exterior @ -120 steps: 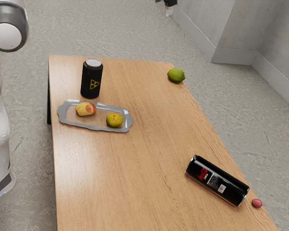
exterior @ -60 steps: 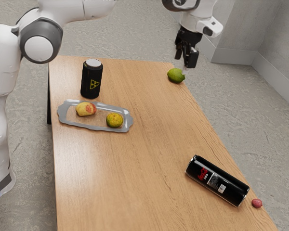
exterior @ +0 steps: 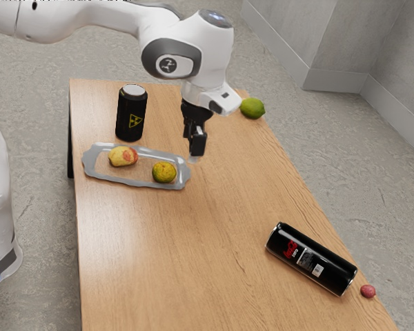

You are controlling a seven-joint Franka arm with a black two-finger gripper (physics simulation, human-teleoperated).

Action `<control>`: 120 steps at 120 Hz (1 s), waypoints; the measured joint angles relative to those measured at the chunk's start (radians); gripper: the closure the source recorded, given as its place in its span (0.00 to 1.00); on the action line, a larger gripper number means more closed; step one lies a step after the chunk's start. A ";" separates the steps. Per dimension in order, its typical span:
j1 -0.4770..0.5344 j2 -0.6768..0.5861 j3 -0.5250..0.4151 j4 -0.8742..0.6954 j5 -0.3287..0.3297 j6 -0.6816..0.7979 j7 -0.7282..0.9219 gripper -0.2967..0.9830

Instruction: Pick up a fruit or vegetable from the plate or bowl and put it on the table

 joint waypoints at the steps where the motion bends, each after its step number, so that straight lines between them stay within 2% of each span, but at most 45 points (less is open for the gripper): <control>1: 0.000 -0.005 0.001 -0.007 -0.001 0.003 0.002 0.23; 39: 0.001 -0.173 0.107 -0.226 -0.017 0.058 0.078 0.23; 82: 0.017 -0.165 0.200 -0.297 -0.013 0.077 0.127 0.23; 120: 0.043 -0.154 0.214 -0.319 -0.012 0.090 0.152 0.23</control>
